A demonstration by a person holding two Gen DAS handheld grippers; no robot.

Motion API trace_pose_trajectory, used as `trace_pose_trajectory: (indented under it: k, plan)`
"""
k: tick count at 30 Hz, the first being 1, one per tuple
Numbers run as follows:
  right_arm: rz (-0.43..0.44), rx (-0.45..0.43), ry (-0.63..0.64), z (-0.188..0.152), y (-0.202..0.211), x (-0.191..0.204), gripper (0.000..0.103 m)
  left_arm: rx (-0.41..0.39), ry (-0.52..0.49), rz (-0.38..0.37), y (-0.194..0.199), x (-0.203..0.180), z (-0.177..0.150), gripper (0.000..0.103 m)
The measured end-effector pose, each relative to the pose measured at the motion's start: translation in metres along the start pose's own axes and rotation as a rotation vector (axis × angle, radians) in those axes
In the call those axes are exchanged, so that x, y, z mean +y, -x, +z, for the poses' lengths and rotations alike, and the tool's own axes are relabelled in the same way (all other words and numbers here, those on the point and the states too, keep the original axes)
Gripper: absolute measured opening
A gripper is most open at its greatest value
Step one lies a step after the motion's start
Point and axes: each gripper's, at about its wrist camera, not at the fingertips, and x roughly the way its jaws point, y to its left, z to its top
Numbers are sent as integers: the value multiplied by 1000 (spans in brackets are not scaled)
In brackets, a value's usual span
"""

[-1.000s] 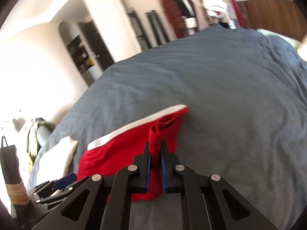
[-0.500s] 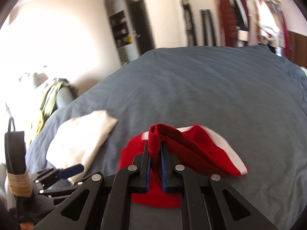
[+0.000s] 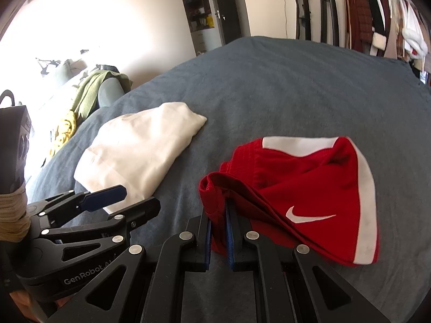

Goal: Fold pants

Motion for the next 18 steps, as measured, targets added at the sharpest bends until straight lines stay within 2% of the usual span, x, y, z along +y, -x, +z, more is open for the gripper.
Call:
trace_pose_trajectory:
  k: [2, 4, 6, 12, 18]
  plan:
    - [4, 11, -15, 0, -3, -1, 12, -4, 2, 5, 1, 0, 1, 53]
    - [15, 25, -24, 0, -4, -1, 17, -11, 0, 12, 5, 1, 2, 53]
    - [21, 26, -27, 0, -2, 1, 32, -21, -10, 21, 10, 0, 3, 55]
    - [23, -13, -38, -1, 18, 7, 32, -53, -54, 45, 26, -5, 3, 57]
    - [4, -62, -88, -2, 49, 1, 32, -86, -94, 29, 51, -18, 2, 58]
